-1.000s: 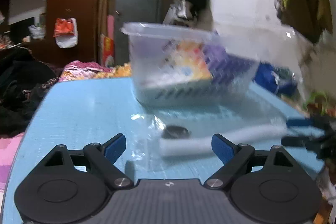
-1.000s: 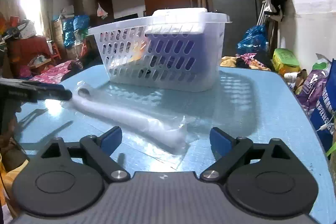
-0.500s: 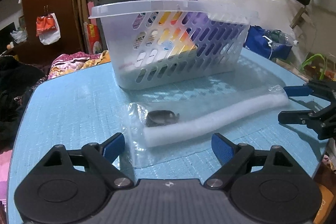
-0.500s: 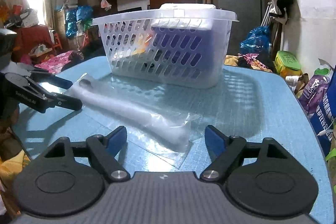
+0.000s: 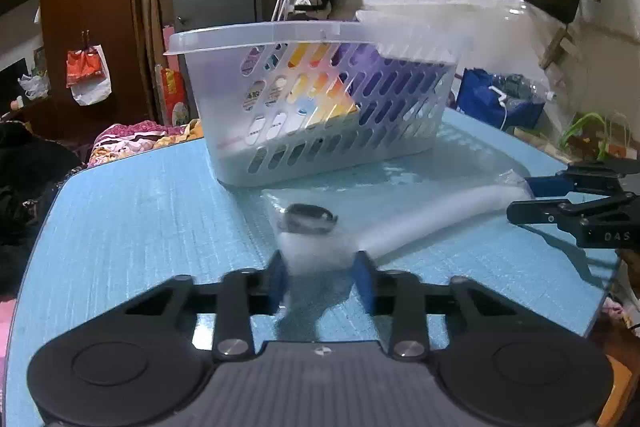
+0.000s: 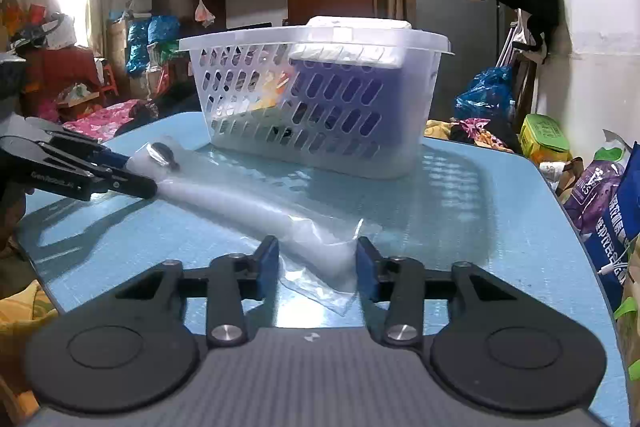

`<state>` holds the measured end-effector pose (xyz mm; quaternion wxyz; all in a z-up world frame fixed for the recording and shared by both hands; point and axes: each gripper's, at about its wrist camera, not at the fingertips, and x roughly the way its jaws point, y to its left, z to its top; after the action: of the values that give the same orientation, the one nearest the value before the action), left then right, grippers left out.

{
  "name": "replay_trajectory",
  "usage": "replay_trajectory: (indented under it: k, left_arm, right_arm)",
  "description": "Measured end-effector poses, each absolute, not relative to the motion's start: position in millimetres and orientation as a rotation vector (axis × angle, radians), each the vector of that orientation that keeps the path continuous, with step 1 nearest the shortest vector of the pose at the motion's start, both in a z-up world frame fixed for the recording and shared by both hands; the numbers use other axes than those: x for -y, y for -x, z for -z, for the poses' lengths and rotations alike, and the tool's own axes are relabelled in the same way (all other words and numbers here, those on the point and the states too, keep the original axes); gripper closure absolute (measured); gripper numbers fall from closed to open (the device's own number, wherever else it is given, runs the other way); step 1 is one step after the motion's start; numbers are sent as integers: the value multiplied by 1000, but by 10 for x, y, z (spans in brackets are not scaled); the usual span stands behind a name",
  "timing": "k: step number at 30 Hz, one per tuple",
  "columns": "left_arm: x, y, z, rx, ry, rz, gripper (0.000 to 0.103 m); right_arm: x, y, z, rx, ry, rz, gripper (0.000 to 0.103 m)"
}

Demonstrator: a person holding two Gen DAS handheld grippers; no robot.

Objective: Organize objects
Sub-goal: 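Close both grippers on the open end of the clear bag, then lift the bag over the basket and open both grippers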

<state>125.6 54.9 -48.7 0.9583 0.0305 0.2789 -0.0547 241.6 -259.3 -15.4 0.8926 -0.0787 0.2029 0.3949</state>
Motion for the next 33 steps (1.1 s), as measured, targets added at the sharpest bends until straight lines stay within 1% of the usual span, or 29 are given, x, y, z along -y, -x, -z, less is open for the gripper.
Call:
replay_trajectory:
  k: [2, 5, 16, 28, 33]
  left_arm:
    - [-593, -1227, 485, -549, -33, 117, 82]
    - [-629, -1184, 477, -517, -12, 126, 84]
    - [-608, -1059, 462, -443, -18, 151, 87]
    - [-528, -922, 398, -372, -50, 159, 88]
    - [-508, -842, 310, -336, -52, 159, 88]
  right_arm:
    - [2625, -2430, 150, -425, 155, -827, 71]
    - [2637, -2415, 157, -416, 160, -832, 75]
    - [2652, -2348, 138, -365, 182, -832, 84]
    - [2694, -2310, 30, -332, 173, -846, 85]
    - [2742, -2259, -133, -292, 167, -851, 85]
